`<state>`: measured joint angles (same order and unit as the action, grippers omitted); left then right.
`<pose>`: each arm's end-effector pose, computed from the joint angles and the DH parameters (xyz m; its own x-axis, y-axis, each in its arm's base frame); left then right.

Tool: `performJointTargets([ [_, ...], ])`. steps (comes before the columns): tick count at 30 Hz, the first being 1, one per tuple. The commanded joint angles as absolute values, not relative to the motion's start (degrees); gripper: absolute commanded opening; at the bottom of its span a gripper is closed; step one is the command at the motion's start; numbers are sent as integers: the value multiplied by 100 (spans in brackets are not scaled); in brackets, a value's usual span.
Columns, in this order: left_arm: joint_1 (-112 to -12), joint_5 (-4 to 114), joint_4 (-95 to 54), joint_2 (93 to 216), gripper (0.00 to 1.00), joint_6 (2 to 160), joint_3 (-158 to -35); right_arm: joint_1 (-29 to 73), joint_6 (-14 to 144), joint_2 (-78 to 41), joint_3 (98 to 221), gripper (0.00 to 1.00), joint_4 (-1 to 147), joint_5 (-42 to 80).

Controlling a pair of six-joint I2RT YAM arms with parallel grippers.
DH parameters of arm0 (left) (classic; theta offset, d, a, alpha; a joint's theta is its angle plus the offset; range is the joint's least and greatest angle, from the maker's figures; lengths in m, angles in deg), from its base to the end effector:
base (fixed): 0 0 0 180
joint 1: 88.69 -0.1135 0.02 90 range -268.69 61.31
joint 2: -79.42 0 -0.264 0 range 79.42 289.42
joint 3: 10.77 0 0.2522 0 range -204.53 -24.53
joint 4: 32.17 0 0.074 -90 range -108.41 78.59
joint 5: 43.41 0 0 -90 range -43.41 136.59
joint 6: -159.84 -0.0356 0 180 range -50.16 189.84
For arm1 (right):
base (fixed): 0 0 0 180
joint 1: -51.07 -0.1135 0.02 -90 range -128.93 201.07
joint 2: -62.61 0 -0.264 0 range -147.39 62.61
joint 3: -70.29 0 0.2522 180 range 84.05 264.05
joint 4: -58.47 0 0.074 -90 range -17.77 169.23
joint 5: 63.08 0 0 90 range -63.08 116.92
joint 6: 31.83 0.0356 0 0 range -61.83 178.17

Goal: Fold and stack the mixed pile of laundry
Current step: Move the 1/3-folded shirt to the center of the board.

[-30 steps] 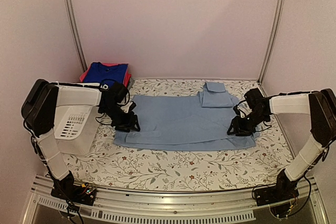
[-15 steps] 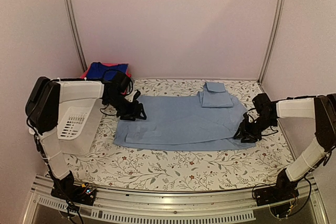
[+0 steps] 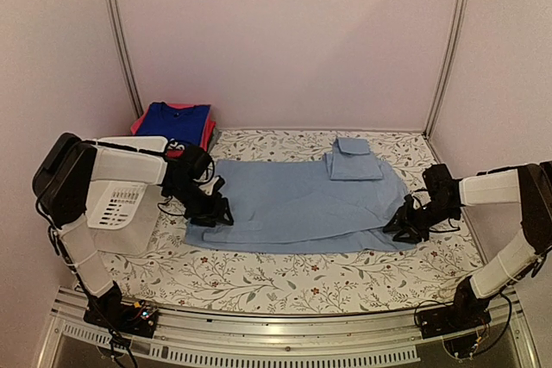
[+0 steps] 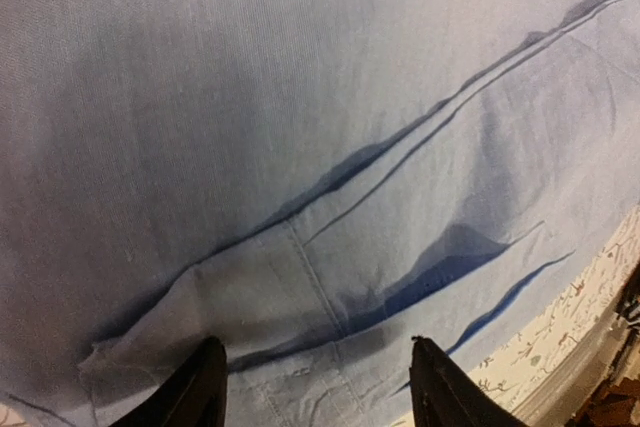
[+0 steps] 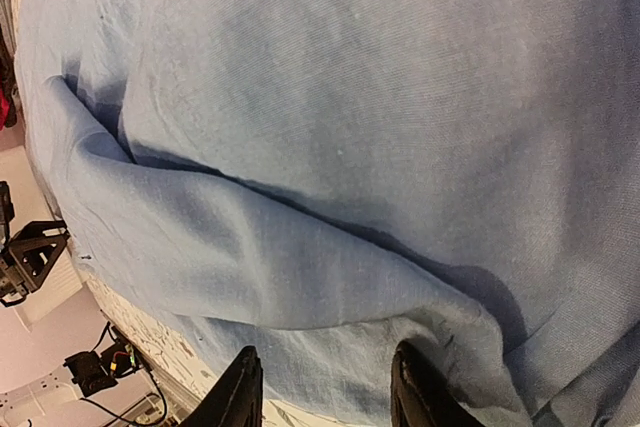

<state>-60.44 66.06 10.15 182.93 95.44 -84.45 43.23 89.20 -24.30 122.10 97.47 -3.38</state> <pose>0.2881 -0.1683 0.1424 -0.9879 0.0683 -0.1393 0.1213 0.9000 -0.4186 0.2361 0.0506 0.1314 -0.9477 0.3188 0.0154 0.2729 0.7844 0.5570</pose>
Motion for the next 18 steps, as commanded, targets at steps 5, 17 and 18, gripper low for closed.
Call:
performJointTargets([
  [5,-5606,6595,1456,17929,62,10085,-7553,4279,9593,-1424,11010,43,11081,-184],
  [17,-5031,7432,1429,17035,66,9847,-7756,4280,8862,-480,12521,47,11514,-170],
  [18,-5009,7434,1506,17117,66,9718,-7927,4280,8730,-620,12803,50,11455,-18],
])
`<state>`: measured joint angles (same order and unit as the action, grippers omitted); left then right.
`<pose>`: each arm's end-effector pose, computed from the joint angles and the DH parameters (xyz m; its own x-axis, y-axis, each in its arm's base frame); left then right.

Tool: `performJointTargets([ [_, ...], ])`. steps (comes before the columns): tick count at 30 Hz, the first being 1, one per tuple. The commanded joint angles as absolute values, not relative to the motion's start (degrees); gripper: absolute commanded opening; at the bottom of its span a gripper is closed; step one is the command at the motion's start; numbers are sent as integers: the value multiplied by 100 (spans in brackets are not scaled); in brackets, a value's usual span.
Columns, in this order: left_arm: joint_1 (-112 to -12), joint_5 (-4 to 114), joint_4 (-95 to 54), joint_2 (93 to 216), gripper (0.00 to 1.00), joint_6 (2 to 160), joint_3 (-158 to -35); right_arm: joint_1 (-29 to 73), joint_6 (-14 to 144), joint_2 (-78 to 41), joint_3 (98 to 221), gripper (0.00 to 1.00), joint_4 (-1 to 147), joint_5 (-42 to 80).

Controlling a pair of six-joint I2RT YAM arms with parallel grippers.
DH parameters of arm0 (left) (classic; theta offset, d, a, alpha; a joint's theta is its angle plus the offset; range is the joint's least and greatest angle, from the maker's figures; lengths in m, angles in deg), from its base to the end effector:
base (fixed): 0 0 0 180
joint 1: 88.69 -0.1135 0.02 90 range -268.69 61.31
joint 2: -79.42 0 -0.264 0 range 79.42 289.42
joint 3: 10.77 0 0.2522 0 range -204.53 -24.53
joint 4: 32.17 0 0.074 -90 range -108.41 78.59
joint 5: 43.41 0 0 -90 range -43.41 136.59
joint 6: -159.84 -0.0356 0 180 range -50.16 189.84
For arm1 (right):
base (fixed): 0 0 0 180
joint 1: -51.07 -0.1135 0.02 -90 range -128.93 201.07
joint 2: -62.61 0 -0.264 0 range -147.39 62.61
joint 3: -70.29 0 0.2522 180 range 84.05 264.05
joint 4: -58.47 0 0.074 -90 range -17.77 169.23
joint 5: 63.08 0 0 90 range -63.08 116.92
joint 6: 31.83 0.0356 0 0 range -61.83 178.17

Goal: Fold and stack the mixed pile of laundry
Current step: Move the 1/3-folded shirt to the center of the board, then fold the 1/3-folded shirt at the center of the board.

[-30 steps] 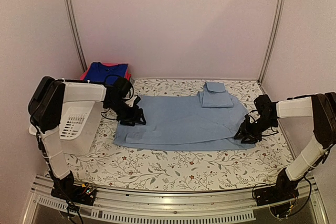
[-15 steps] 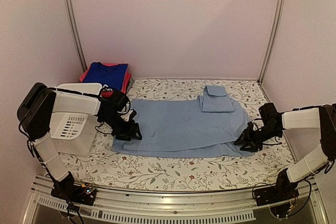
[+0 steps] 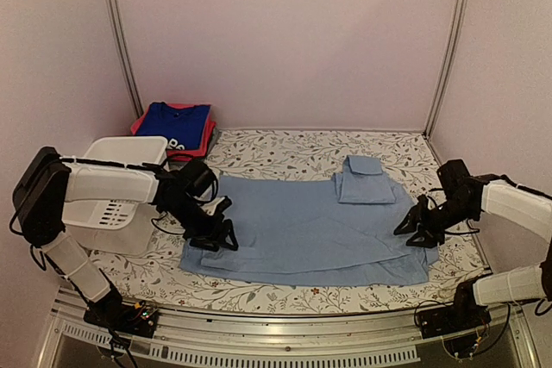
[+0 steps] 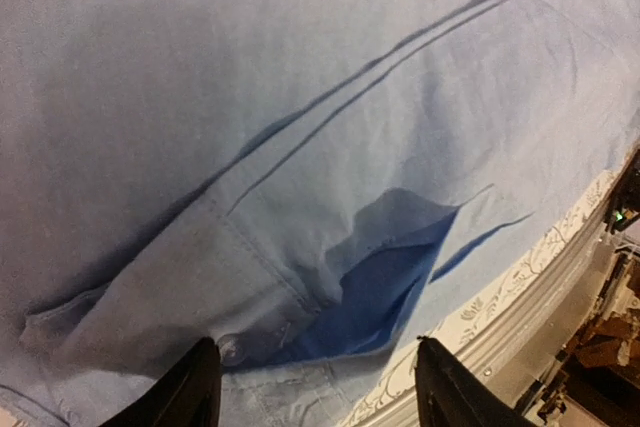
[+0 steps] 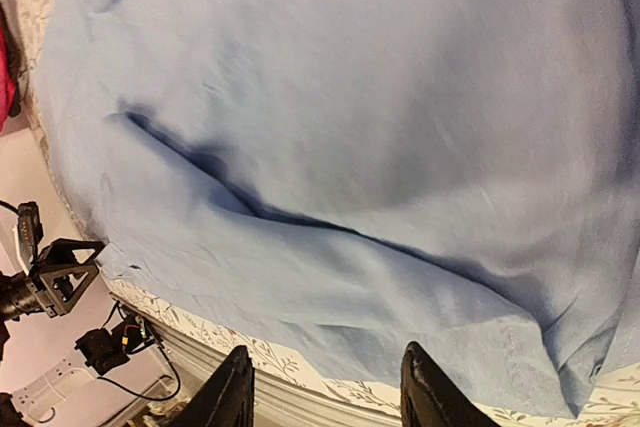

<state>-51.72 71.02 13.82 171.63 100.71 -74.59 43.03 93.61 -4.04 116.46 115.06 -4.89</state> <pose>0.2154 -0.1806 0.1549 -0.9870 0.1583 -0.0267 0.1516 0.8641 -0.4800 0.1706 0.0430 0.1660 -0.9229 0.3673 0.1156 0.3676 0.7512 0.5483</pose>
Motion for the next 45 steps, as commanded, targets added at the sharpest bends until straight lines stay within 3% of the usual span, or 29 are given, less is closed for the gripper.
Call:
performJointTargets([
  [1,-4999,7359,1598,17196,67,9602,-8129,4278,8561,-838,13136,51,11397,110],
  [16,-5620,6791,1858,18195,72,9168,-10255,4290,7541,-4971,17230,55,10736,1148],
  [22,-5718,6745,1903,18283,74,9120,-10555,4296,7436,-6135,18291,62,10814,1484],
  [29,-5862,6704,1985,18409,75,9072,-10822,4289,7402,-7090,18984,62,11025,1641],
  [31,-5907,6765,2008,18435,75,9098,-10913,4289,7400,-7201,18996,54,10968,1561],
  [36,-5983,6771,2002,18465,76,9103,-10947,4287,7322,-7196,19114,11,10878,1034],
  [38,-6046,6776,1989,18500,76,9114,-10916,4287,7312,-7014,19217,1,10771,824],
  [45,-6398,6816,1836,18743,77,9203,-11024,4301,7350,-6528,20493,0,10577,541],
])
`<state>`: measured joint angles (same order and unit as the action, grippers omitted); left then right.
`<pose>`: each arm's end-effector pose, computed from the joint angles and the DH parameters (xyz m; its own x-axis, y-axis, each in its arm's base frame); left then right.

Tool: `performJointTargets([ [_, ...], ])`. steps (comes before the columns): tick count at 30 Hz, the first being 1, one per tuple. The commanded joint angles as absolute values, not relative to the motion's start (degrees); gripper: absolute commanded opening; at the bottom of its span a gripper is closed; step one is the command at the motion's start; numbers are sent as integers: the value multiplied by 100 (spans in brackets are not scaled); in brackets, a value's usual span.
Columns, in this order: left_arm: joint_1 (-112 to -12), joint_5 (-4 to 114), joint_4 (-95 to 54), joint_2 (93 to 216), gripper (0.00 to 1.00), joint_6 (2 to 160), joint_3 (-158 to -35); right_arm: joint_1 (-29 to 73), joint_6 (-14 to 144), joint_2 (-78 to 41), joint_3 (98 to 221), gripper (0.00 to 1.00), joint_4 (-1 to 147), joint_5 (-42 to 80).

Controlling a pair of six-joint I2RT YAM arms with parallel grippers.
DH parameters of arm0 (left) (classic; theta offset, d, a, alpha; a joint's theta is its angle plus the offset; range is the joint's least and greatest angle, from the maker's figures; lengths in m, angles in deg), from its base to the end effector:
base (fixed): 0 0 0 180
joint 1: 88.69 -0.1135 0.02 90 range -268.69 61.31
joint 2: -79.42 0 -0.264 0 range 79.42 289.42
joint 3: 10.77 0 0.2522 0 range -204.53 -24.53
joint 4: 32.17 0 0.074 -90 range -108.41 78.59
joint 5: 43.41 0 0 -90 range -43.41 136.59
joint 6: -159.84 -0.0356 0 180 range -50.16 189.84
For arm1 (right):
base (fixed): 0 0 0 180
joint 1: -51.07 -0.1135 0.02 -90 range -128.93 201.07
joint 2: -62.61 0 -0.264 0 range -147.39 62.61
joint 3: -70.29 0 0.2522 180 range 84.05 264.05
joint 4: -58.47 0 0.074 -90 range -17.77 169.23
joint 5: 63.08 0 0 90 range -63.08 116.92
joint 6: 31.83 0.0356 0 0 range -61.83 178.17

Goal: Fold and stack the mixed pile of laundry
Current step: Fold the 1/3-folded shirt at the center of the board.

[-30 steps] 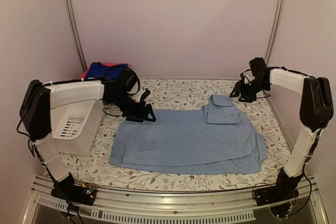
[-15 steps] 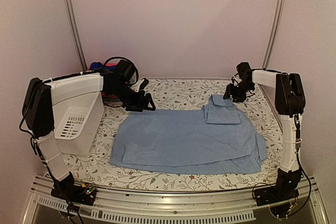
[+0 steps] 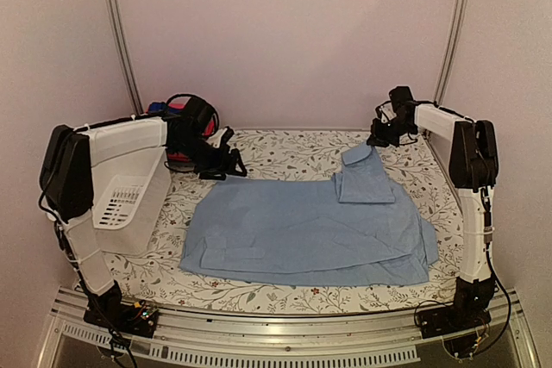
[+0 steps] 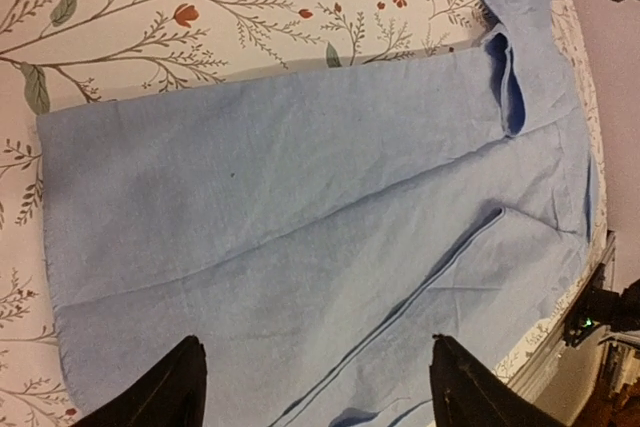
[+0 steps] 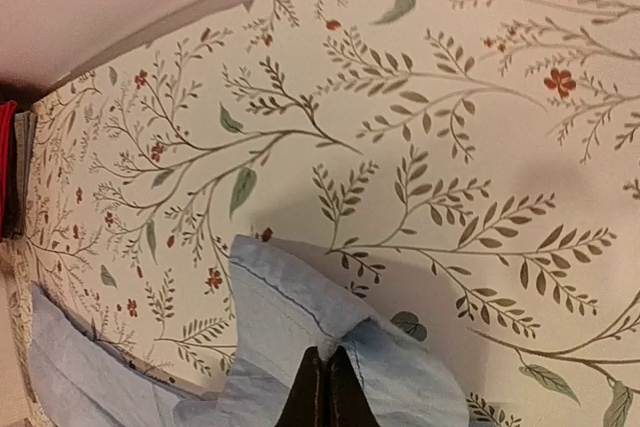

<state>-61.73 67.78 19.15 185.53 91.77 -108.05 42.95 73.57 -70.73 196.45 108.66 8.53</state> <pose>0.3470 -0.1909 0.2354 -0.9349 0.0849 -0.3446 0.2522 0.8421 -0.4767 0.5028 0.0831 0.1832 -0.8841 0.1284 -0.4493 -0.0702 0.9141 0.3993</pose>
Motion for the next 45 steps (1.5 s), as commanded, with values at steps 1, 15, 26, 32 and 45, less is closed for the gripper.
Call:
performJointTargets([
  [1,-6435,6809,1826,18788,76,9207,-11075,4319,7384,-6547,20672,0,10525,512],
  [15,-6813,6659,1606,19123,77,9257,-11435,4511,8646,-6937,21667,0,7870,28],
  [26,-6986,6677,1486,19408,81,9372,-11318,4565,8199,-7222,21305,73,9335,29],
  [32,-7170,6659,1655,19662,81,9282,-11393,4911,7663,-6131,19663,73,9866,318],
  [45,-7447,6691,1903,20093,80,9197,-11708,4939,7047,-6039,18154,58,10398,176],
])
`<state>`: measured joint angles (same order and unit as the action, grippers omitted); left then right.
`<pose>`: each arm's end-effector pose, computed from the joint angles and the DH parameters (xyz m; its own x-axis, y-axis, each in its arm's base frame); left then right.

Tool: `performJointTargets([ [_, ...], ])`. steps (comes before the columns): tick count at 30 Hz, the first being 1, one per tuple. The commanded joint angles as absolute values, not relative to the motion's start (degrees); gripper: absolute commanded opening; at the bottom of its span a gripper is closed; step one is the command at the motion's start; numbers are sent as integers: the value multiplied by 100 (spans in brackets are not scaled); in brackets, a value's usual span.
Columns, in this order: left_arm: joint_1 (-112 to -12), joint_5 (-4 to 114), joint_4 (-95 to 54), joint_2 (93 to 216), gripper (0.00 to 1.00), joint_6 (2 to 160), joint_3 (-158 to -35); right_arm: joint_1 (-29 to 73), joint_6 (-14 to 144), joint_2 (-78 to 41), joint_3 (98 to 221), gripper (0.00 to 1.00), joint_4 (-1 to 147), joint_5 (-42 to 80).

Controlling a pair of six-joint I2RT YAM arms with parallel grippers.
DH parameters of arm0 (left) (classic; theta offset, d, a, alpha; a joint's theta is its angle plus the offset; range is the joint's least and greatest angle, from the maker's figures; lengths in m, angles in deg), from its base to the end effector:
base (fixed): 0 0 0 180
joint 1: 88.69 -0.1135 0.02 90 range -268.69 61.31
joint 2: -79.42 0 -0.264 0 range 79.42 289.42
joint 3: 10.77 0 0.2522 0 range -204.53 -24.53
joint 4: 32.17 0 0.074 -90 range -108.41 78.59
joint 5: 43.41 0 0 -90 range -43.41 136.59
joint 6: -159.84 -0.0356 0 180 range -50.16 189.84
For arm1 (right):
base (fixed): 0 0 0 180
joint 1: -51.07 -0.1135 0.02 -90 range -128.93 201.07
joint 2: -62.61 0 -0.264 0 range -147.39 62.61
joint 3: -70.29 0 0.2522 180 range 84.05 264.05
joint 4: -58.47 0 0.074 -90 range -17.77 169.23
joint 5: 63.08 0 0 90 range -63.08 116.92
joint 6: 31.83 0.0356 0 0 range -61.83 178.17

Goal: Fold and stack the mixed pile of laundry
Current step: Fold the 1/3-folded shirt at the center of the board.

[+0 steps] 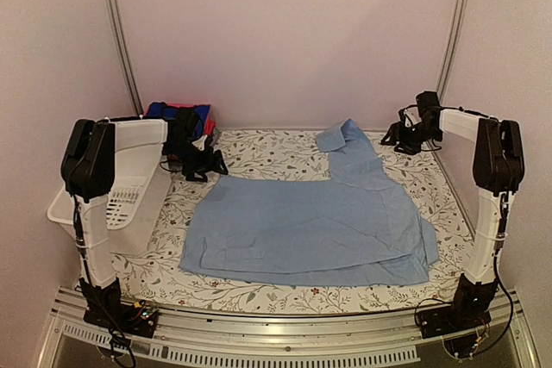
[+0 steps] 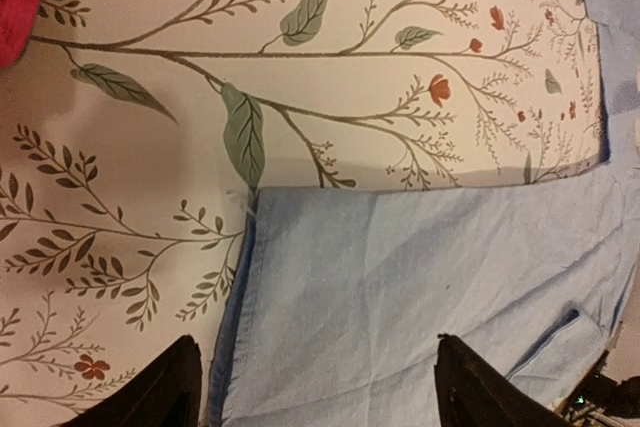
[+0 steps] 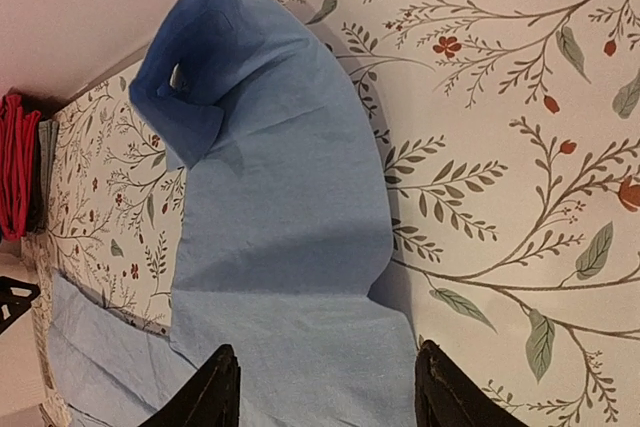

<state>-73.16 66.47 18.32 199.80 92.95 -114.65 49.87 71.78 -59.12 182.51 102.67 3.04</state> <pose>0.4181 -0.1288 0.1707 -0.9648 -0.1150 -0.2367 0.0013 0.8974 -0.4413 0.4702 0.0243 0.2105 -0.8441 0.1975 -0.4985 -0.0618 0.8876 0.4564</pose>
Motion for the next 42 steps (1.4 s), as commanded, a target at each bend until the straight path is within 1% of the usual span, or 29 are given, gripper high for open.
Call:
performJointTargets([
  [1,-7475,6717,1903,20128,80,9192,-11753,4935,7048,-6089,18187,57,10396,142],
  [7,-7532,6822,1947,20335,79,9194,-12031,4931,7091,-6515,18344,54,10450,-157],
  [13,-7549,6856,1947,20422,79,9217,-12120,4907,7122,-6720,18433,53,10401,-274],
  [21,-7560,6878,1947,20447,79,9199,-12156,4895,7075,-7068,18721,56,10269,-258],
  [24,-7580,6873,1947,20465,79,9199,-12160,4891,7074,-7111,18832,54,10231,-459],
  [25,-7589,6870,1947,20474,79,9199,-12169,4883,7081,-7135,18893,51,10260,-529],
  [30,-7642,6841,1947,20523,79,9123,-12268,4836,7048,-7176,19018,10,10336,-742],
  [31,-7653,6849,1959,20546,79,9097,-12303,4822,7048,-7121,19014,4,10330,-746],
  [32,-7662,6862,1982,20572,78,9053,-12356,4808,7054,-7091,19014,1,10334,-743],
  [37,-7673,6967,2000,20689,73,8871,-12454,4809,7074,-6935,19062,0,10376,-531],
  [42,-7674,6915,1999,20859,70,8810,-12525,4808,7052,-7038,19197,0,10518,-437],
])
